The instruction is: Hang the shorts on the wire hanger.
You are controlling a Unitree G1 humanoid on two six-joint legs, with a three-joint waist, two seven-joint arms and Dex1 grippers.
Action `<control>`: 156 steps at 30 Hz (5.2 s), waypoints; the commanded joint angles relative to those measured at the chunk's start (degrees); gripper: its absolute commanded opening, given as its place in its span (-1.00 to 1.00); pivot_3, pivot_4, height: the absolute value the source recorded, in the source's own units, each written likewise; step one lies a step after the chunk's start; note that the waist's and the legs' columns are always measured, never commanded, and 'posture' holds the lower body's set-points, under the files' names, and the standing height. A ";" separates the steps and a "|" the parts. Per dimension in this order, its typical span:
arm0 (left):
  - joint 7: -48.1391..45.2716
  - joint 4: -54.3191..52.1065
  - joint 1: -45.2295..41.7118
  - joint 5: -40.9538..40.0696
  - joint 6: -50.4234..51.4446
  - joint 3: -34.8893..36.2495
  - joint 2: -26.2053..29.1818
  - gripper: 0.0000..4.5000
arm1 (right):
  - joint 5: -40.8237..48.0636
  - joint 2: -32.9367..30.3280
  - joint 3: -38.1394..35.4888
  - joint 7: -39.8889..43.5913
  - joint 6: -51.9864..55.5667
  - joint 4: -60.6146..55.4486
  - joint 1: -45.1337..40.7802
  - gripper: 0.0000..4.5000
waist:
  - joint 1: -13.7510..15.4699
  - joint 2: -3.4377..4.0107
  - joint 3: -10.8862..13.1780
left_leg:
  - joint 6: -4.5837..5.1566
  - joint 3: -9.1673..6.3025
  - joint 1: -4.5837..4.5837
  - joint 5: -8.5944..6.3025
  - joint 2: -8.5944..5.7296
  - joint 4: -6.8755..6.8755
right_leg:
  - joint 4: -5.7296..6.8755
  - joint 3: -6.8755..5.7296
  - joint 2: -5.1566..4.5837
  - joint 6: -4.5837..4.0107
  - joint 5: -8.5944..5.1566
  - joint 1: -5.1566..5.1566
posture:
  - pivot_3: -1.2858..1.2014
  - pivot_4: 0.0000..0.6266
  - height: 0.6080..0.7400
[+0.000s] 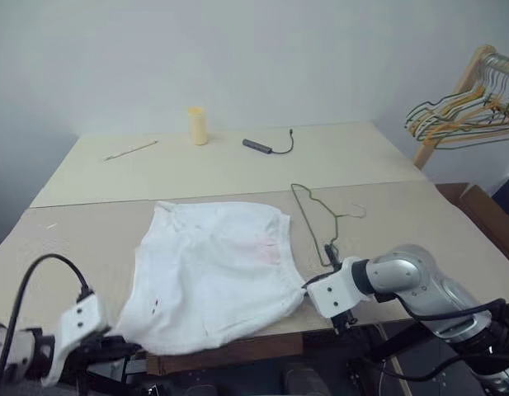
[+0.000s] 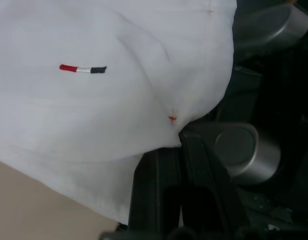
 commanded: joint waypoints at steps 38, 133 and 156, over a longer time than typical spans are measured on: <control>2.39 1.83 -30.84 -20.19 5.04 3.84 -1.91 1.00 | 18.80 27.93 -23.95 -39.91 59.62 18.65 -17.86 1.00 | 0.76 -0.36 -0.06 | -0.21 -0.10 -0.50 -0.12 -0.01 0.01 | 0.11 0.15 0.05 -0.13 0.62 -0.29 | -0.09 -1.00 1.00; 64.05 14.07 -66.13 -61.45 16.94 -9.79 -39.66 -0.62 | 10.74 35.30 -7.53 -44.05 0.87 6.33 -4.34 -1.00 | -6.44 -0.17 -0.35 | -0.25 -0.49 -0.47 -0.11 -0.30 0.19 | -0.23 0.52 0.03 0.44 0.95 0.01 | -0.13 -1.00 1.00; 36.81 17.40 -65.04 -33.67 4.86 -14.99 -29.24 -1.00 | 32.08 26.92 -15.49 -28.11 10.34 0.18 -4.78 0.57 | -6.53 -0.20 -0.33 | -0.24 -0.39 -0.46 -0.11 -0.25 0.17 | -0.35 0.61 0.13 0.44 0.95 0.01 | -0.14 -1.00 1.00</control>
